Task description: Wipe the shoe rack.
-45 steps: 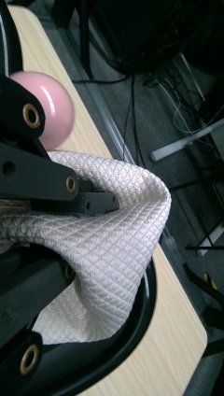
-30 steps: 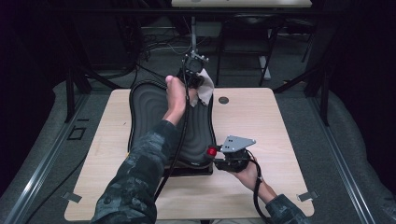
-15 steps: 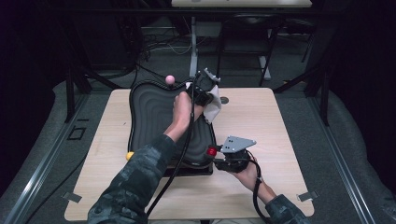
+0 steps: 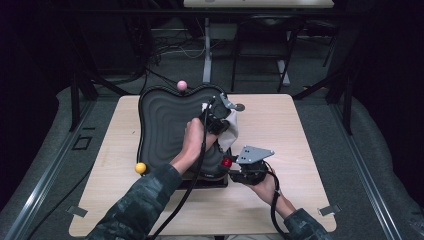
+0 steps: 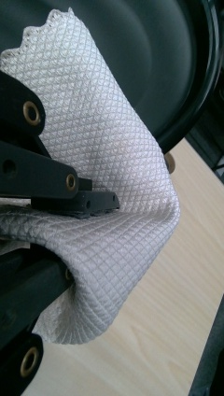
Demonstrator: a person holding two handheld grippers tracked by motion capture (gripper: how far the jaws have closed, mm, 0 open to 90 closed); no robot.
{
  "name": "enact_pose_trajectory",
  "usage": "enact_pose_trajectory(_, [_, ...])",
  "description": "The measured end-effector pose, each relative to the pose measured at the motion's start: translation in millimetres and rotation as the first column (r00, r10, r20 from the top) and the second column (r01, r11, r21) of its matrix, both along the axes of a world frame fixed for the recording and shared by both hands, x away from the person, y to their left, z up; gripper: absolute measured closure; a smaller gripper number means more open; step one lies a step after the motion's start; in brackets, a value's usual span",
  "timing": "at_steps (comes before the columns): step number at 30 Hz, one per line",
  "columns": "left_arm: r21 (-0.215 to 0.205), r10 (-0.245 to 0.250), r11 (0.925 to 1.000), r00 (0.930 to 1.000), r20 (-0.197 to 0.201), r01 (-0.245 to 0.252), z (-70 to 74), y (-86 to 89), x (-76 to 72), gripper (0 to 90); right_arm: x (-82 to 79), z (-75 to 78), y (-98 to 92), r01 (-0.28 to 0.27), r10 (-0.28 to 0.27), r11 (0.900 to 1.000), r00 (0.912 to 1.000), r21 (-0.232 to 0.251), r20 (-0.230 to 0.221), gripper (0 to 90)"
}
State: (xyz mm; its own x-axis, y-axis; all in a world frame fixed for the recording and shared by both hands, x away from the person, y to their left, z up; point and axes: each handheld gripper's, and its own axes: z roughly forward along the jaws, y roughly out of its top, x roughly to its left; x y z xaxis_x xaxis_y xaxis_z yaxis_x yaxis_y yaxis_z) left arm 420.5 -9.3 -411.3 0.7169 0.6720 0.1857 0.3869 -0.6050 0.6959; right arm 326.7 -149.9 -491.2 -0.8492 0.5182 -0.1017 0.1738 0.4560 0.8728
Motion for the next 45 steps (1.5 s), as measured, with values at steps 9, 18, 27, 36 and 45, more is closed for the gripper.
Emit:
enact_pose_trajectory(9, [0.013, -0.051, 0.9986, 0.9982, -0.030, 0.051, -10.6, -0.7, -20.5, 84.5, -0.1, -0.3, 0.4, 0.001, -0.001, 1.000, 1.0000, 0.006, 0.002, 60.0])
enact_pose_trajectory(18, [0.017, -0.062, 0.9979, 0.9975, -0.032, 0.063, -11.5, -1.1, -22.1, 84.9, -0.2, -0.4, 0.4, 0.002, -0.002, 1.000, 1.0000, 0.006, 0.003, 60.0])
enact_pose_trajectory(27, [0.020, -0.022, 0.9995, 0.9998, -0.001, 0.022, 0.5, -2.2, 0.3, 84.7, -0.3, -0.3, 0.3, 0.004, -0.004, 1.000, 1.0000, 0.000, 0.004, 60.0])
enact_pose_trajectory(36, [0.020, 0.043, 0.9988, 0.9983, 0.038, -0.044, 17.5, -3.8, 31.6, 84.7, -0.7, -0.2, 0.4, 0.004, -0.004, 1.000, 1.0000, -0.001, 0.002, 60.0])
enact_pose_trajectory(45, [0.010, 0.115, 0.9932, 0.9906, 0.073, -0.116, 35.9, -10.5, 61.9, 84.0, -0.7, -0.2, 0.6, 0.002, -0.002, 1.000, 1.0000, 0.001, 0.003, 60.0])
